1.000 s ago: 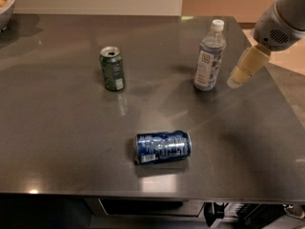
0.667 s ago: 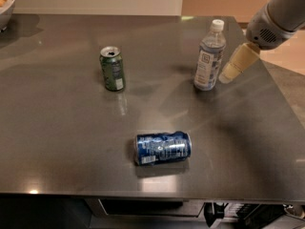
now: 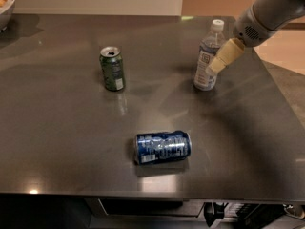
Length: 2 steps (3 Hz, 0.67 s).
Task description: Pick blue plastic bottle
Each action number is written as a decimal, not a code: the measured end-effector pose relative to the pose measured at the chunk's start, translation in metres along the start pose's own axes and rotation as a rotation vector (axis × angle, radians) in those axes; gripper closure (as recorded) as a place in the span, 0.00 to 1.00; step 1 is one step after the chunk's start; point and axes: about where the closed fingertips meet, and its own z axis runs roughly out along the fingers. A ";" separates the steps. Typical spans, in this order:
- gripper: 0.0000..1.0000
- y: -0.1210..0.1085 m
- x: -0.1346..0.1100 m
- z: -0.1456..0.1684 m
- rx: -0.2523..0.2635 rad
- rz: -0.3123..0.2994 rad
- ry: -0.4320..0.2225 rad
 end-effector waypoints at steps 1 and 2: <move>0.18 0.004 -0.010 0.007 -0.020 0.002 -0.018; 0.41 0.010 -0.016 0.010 -0.040 0.006 -0.035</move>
Offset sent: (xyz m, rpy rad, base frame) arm 0.0009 0.0279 0.0023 0.0771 0.0118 0.0267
